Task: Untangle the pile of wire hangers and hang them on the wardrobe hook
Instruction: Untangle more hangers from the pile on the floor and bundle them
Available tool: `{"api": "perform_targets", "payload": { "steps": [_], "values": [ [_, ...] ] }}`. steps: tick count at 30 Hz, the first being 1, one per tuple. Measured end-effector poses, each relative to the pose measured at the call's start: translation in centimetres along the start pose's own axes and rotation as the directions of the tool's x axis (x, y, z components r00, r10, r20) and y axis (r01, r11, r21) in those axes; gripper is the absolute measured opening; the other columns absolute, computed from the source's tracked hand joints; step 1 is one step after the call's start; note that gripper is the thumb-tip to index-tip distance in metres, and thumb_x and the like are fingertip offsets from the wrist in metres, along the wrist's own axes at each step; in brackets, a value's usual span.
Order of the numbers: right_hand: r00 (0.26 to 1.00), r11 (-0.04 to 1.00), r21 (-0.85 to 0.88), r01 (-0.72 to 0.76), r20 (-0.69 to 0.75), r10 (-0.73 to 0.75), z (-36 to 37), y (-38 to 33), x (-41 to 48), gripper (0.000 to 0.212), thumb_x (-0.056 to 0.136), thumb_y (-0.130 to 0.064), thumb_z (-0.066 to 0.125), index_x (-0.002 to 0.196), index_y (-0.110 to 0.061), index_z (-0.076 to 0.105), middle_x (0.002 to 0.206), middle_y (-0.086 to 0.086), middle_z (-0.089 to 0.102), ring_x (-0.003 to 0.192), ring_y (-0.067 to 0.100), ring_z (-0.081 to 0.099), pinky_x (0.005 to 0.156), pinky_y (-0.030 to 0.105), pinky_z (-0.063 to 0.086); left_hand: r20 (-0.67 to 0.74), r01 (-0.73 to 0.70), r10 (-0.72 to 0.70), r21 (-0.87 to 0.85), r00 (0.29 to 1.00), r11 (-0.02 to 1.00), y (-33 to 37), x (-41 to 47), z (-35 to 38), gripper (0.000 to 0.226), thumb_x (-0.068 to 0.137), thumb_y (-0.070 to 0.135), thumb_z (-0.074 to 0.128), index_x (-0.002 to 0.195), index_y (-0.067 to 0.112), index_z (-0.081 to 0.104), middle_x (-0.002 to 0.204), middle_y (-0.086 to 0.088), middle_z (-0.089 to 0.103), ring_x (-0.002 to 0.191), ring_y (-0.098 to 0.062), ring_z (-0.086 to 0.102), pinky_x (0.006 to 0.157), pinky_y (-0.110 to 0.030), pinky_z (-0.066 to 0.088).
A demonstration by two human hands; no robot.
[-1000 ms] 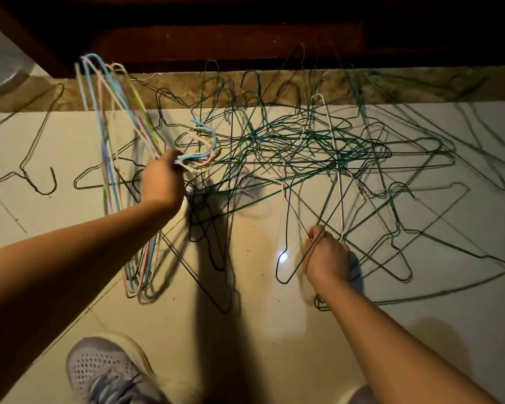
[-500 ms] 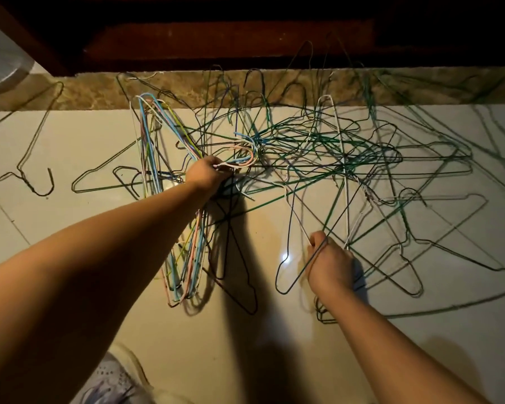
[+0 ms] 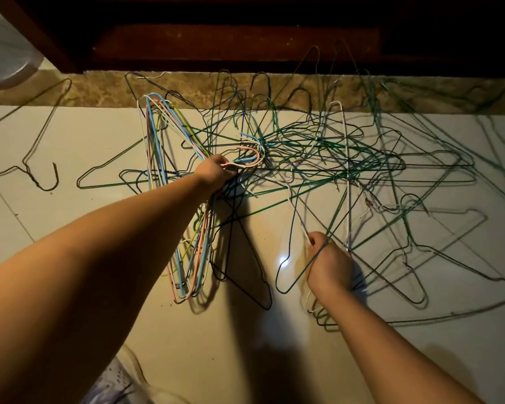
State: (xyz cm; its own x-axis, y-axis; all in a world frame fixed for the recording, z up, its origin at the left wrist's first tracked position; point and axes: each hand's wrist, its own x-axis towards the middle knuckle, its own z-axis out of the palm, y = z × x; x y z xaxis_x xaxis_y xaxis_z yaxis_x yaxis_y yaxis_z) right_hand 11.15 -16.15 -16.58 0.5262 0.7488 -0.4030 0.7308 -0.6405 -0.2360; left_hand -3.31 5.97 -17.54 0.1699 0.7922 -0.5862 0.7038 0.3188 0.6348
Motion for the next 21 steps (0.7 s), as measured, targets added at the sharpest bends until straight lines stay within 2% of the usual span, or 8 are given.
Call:
{"api": "perform_targets", "payload": {
  "steps": [3, 9, 15, 21],
  "values": [
    [0.999, 0.997, 0.058, -0.046, -0.005, 0.046, 0.2, -0.1, 0.2, 0.026, 0.095, -0.018, 0.038, 0.114, -0.018, 0.057, 0.106, 0.013, 0.065, 0.097, 0.034, 0.058, 0.078, 0.034, 0.045, 0.030, 0.016, -0.014, -0.039, 0.999, 0.999, -0.1, 0.1, -0.2, 0.013, 0.089, 0.015, 0.060, 0.096, 0.014, 0.050, 0.065, -0.001, 0.047, 0.051, -0.013, 0.040, 0.031, -0.011, 0.031],
    [1.000, 1.000, 0.019, -0.007, -0.011, 0.008, 0.9, -0.3, 0.3, 0.031, 0.095, -0.020, 0.041, 0.124, -0.018, 0.050, 0.113, 0.012, 0.063, 0.101, 0.033, 0.058, 0.079, 0.033, 0.045, 0.086, 0.032, -0.021, -0.126, 0.996, 0.992, -0.3, 0.1, -0.3, 0.013, 0.090, 0.013, 0.058, 0.099, 0.012, 0.049, 0.071, -0.002, 0.049, 0.056, -0.013, 0.042, 0.051, -0.023, 0.038],
    [0.998, 0.996, 0.060, -0.061, -0.006, 0.061, 1.2, -0.8, 0.6, 0.027, 0.097, -0.023, 0.039, 0.121, -0.021, 0.050, 0.113, 0.010, 0.063, 0.103, 0.032, 0.058, 0.080, 0.034, 0.045, 0.084, 0.003, 0.007, -0.121, 0.996, 0.993, -0.3, 0.0, -0.4, 0.009, 0.091, 0.013, 0.057, 0.096, 0.012, 0.050, 0.071, -0.001, 0.049, 0.057, -0.013, 0.044, 0.052, -0.023, 0.039],
    [0.995, 0.992, 0.084, -0.098, -0.007, 0.098, 0.9, -1.1, 1.4, 0.020, 0.097, -0.026, 0.039, 0.114, -0.021, 0.049, 0.105, 0.011, 0.065, 0.094, 0.032, 0.061, 0.071, 0.032, 0.044, 0.120, 0.025, -0.010, -0.127, 0.993, 0.992, 0.0, -0.3, -0.8, 0.012, 0.091, 0.014, 0.056, 0.101, 0.012, 0.050, 0.077, -0.003, 0.053, 0.062, -0.013, 0.048, 0.055, -0.023, 0.041]
  ]
}}
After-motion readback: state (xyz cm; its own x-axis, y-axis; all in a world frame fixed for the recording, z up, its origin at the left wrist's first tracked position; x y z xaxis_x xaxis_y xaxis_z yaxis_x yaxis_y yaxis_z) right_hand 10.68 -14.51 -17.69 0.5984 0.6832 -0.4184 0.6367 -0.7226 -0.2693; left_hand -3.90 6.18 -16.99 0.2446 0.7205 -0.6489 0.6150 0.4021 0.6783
